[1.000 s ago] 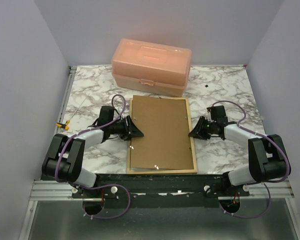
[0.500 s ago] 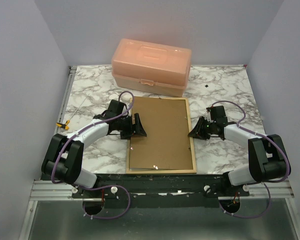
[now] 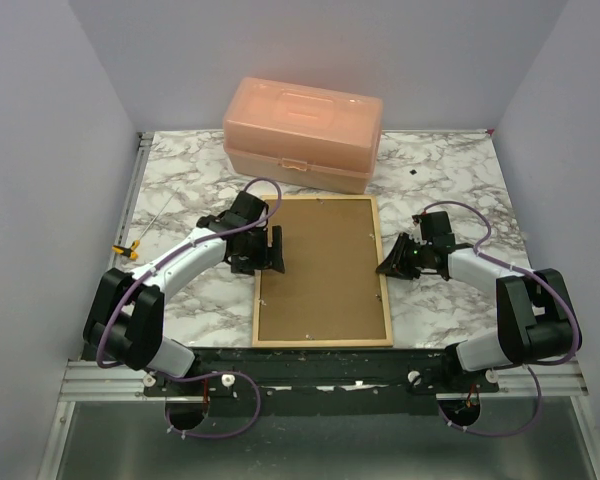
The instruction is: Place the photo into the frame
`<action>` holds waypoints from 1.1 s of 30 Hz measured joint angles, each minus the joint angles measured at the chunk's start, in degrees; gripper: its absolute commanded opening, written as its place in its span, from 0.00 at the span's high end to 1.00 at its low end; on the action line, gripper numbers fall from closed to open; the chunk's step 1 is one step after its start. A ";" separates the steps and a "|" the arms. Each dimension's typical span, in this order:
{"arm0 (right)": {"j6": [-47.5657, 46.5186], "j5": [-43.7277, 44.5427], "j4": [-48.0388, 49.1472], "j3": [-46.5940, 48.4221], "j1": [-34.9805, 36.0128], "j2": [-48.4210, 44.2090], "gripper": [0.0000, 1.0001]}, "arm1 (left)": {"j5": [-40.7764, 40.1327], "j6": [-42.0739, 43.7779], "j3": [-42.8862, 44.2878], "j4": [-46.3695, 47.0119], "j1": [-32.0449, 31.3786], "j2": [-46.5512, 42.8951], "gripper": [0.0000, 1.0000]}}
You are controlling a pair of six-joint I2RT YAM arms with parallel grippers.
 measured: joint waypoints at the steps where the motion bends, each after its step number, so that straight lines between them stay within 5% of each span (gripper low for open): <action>1: -0.02 0.00 0.02 0.00 0.00 0.00 0.71 | -1.07 0.11 0.31 -0.46 -0.17 0.00 0.20; 6: -0.09 0.00 -0.04 0.00 0.00 -0.09 0.68 | -3.19 0.13 -0.09 -1.31 -0.37 -0.02 0.19; 18: -2.56 -0.15 -6.45 2.27 0.42 -5.29 0.32 | 1.92 -2.67 -14.51 7.26 3.78 -9.35 0.30; 33: -3.04 -1.20 -6.62 19.69 5.16 5.73 0.30 | 9.11 -5.77 -22.14 18.56 10.21 -13.44 0.52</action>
